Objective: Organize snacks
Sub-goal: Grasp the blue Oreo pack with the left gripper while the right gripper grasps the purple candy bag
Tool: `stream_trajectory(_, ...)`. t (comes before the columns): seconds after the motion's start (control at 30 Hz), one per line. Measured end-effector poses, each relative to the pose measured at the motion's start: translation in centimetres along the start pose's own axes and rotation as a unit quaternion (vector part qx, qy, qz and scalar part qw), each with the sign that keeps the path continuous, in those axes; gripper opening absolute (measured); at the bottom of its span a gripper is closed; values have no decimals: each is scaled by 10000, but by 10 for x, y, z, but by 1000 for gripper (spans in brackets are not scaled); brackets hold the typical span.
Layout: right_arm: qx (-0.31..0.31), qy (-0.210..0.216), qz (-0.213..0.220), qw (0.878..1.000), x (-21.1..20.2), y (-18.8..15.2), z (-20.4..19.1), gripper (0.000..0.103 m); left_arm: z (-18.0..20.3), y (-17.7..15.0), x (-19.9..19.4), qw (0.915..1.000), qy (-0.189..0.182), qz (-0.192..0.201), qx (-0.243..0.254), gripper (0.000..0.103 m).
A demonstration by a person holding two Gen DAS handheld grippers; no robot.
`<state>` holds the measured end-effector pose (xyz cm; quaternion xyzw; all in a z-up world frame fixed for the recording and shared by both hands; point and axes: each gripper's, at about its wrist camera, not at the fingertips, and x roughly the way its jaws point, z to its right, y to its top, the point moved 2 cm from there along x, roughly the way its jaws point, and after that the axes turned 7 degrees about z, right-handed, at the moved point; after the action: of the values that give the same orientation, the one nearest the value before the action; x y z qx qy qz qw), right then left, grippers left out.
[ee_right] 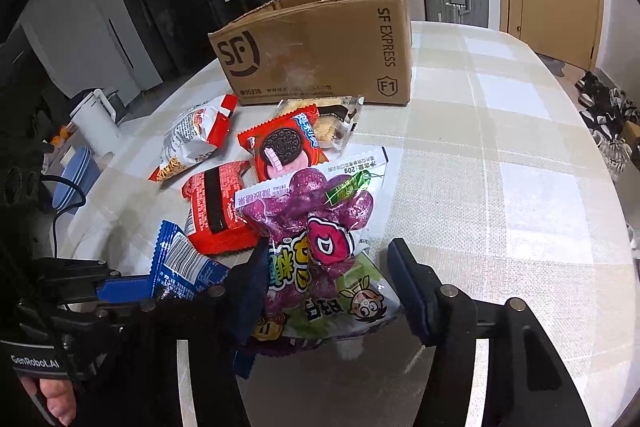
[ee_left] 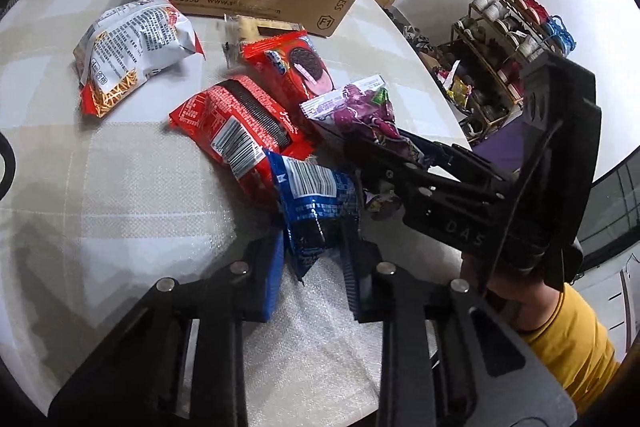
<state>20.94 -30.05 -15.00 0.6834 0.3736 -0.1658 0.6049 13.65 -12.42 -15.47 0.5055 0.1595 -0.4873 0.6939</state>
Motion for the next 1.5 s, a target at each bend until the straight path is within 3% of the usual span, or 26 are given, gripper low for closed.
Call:
stream_trajectory(0.7,127,220,-136,9996,-11,-6,-8,50,-12,-13,-24,9999,-59,-78,32,19)
stream_trajectory(0.9,195,285,-157,9993,-16,-6,-10,43,-22,-14,-34,9999,-120,-85,-76,18)
stream_trajectory(1.1,151,258,-370,9989,-12,-14,-14,45,-22,-17,-33,9998,-128,-141,-12,18)
stream_trajectory(1.33,-106,71,-325,9994,-7,-12,-23,48,-21,-14,-24,9998,-153,-127,-95,19)
stream_trajectory(1.5,-169,122,-302,9993,-9,-11,-23,42,-20,-13,-25,9997,-195,-63,-122,17)
